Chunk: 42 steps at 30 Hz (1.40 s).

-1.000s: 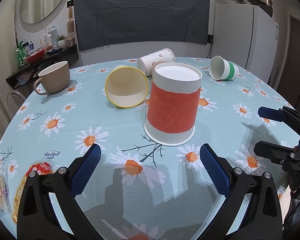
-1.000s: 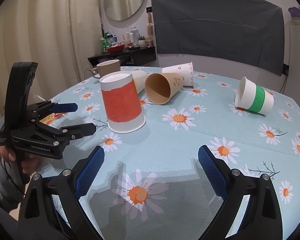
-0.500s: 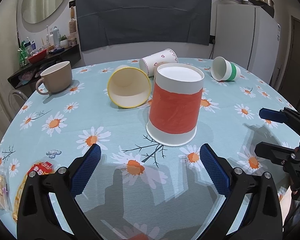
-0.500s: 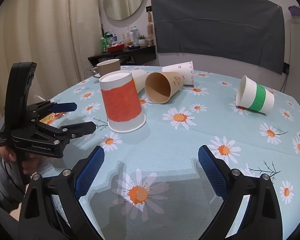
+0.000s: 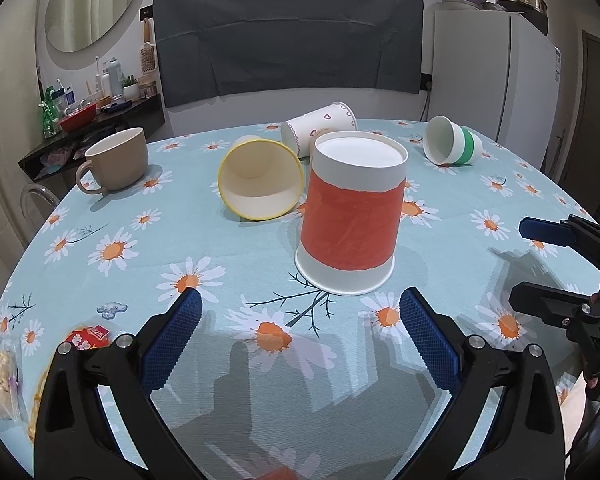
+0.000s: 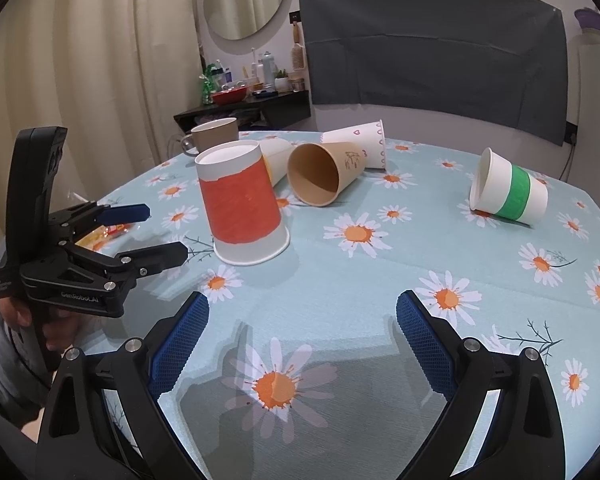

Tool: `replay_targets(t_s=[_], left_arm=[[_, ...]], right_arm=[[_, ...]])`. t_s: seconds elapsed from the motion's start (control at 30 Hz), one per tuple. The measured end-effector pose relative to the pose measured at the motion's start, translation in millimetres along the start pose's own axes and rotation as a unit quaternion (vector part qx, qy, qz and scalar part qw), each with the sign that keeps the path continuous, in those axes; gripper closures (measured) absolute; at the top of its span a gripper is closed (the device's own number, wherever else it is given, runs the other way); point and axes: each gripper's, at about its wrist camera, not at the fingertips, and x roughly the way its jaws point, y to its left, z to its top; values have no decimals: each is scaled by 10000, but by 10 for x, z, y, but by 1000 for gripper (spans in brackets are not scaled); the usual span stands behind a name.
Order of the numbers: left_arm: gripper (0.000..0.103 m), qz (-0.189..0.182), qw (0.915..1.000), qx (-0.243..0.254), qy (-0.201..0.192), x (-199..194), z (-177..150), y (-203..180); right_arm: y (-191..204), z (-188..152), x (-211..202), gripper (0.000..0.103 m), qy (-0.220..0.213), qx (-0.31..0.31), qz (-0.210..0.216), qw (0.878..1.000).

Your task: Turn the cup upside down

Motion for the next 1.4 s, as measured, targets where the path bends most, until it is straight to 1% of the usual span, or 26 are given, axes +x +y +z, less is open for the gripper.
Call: replay_targets(t_s=[0.17,0.3,0.47,0.73,1.0,1.4], left_arm=[[6,39,10000,17,-32,-10,1,-2],[6,20,10000,24,24,11,11,-7],[6,-99,9999,-8,30,18,19,10],[6,-142,9999,31,37,23,21,-4],[6,-117,9999,-47,11,20,16,13],[6,-122,9999,-25,-16,0,10,11]], right_arm=[[-1,0,-1,12,-2,2,1,10000],[2,-5,-10,12,-12,9,-11,10000],[-9,6,6,12,39,37,-1,10000],[-17,12,28,12,123,69,38,9999],[-19,9,13,12,58,96,28,9999],[-30,14,10,12,44,124,47,9999]])
